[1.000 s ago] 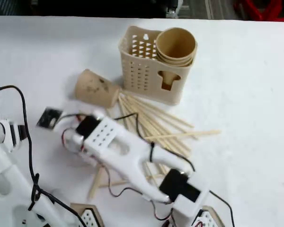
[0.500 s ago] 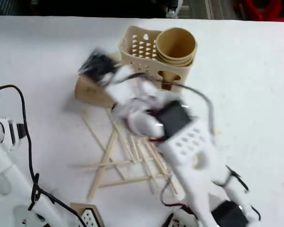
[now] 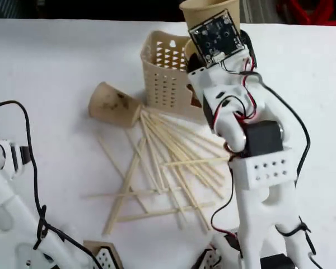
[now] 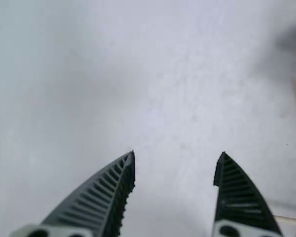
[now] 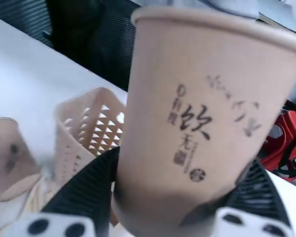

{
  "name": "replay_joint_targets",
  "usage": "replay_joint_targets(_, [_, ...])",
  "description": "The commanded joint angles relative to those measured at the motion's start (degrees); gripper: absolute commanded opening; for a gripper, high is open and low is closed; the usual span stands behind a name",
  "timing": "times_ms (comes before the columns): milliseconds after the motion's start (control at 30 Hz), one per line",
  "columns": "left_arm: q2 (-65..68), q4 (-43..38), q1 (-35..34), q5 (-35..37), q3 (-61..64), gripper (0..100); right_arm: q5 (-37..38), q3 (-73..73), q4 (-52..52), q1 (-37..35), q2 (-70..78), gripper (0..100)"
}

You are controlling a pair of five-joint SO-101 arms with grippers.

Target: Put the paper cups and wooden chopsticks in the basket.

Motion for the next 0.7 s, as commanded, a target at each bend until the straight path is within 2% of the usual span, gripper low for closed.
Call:
replay_joint_targets(0, [-1.4,-1.1,-0.1,0.7,-0.1,26,-3.6,11.8,-19.5,2.7,-2.0,23.8])
replay_joint_targets(100, [-1.4,-1.1,-0.1,0.7,-0.1,26,-8.5,17.8,-32.0,3.7,-1.5,23.9])
replay_joint_targets(233, [-1.4,-1.1,-0.1,0.7,-0.1,26,-9.8,23.5,-40.7,3.1,-1.4,24.0])
replay_joint_targets(467, [-1.4,-1.1,-0.1,0.8,-0.1,26,-9.9,28.1,-43.1,1.7,-1.4,24.2])
replay_joint_targets(667, [-1.4,-1.1,-0.1,0.8,-0.1,26,-9.9,27.9,-42.9,1.6,2.2,38.2])
